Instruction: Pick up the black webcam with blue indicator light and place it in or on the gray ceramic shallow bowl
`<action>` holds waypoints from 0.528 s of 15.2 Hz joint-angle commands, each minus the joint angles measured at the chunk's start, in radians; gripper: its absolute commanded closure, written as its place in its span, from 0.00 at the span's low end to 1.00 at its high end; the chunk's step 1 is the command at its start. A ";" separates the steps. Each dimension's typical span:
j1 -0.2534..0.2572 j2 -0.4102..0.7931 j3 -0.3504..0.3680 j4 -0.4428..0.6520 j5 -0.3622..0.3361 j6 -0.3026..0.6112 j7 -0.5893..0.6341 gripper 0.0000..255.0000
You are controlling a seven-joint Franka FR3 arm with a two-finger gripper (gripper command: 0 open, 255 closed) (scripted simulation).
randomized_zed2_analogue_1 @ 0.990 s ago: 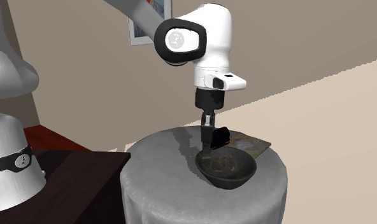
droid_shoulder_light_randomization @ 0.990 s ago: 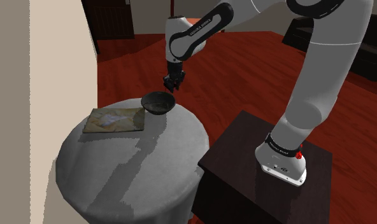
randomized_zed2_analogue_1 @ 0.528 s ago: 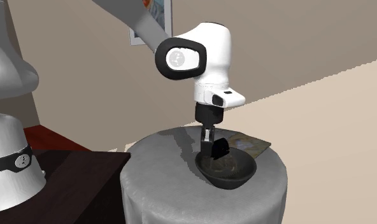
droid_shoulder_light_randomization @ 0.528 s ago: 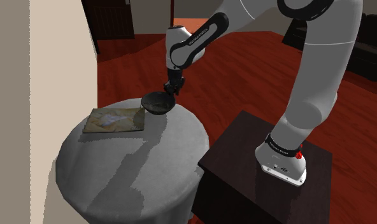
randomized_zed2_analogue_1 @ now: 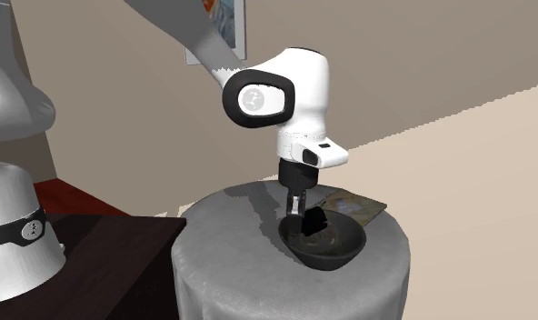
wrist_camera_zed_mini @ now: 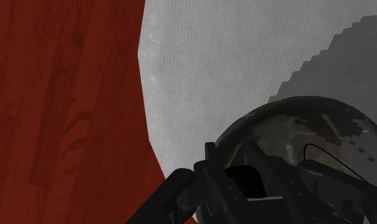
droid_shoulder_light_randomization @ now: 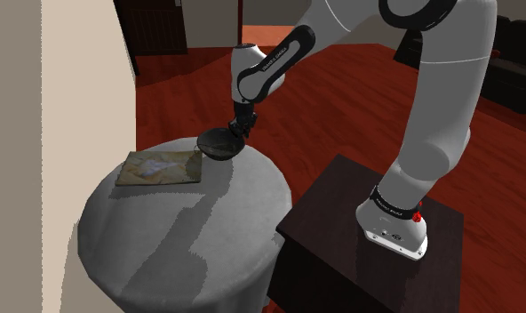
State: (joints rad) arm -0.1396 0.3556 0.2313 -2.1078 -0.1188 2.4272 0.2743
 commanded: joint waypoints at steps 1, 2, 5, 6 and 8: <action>0.000 0.000 0.000 0.000 0.000 0.000 0.000 1.00; 0.000 0.000 0.000 0.000 0.000 0.000 0.000 1.00; 0.000 0.000 0.000 0.000 0.000 0.000 0.000 0.00; 0.000 0.000 0.000 0.000 0.000 0.000 0.000 0.00; 0.000 0.000 0.000 0.000 0.000 0.000 0.000 0.00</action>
State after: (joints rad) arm -0.1395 0.3559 0.2312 -2.1077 -0.1189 2.4275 0.2744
